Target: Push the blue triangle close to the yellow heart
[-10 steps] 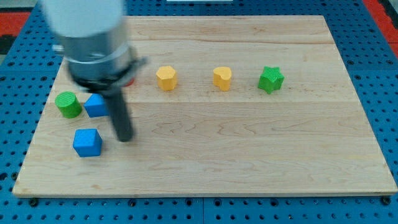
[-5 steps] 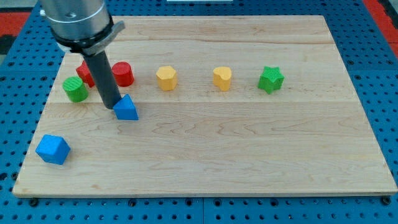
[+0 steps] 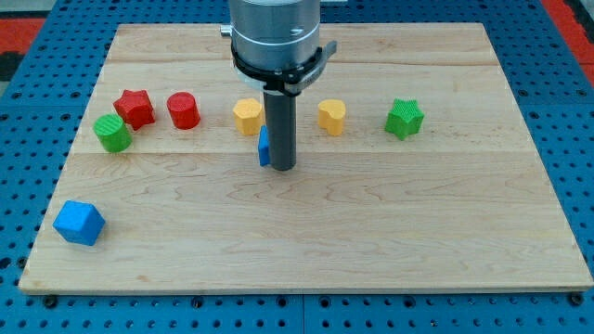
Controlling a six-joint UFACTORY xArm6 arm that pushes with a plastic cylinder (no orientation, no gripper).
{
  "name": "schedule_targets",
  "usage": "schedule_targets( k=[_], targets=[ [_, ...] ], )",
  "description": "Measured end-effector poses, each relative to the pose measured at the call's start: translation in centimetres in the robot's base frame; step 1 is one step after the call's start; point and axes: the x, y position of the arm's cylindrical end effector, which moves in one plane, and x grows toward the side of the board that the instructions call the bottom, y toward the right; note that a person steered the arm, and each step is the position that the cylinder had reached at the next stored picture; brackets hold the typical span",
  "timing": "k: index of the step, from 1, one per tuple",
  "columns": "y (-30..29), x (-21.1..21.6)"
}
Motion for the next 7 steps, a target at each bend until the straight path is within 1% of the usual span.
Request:
schedule_targets(
  k=[1, 2, 3, 5, 6, 7],
  targets=[
    [-1.6, 1.5],
    [-7.4, 0.7],
    [-6.4, 0.3],
    [-0.2, -1.9],
    [0.8, -2.4],
    [2.3, 1.8]
  ],
)
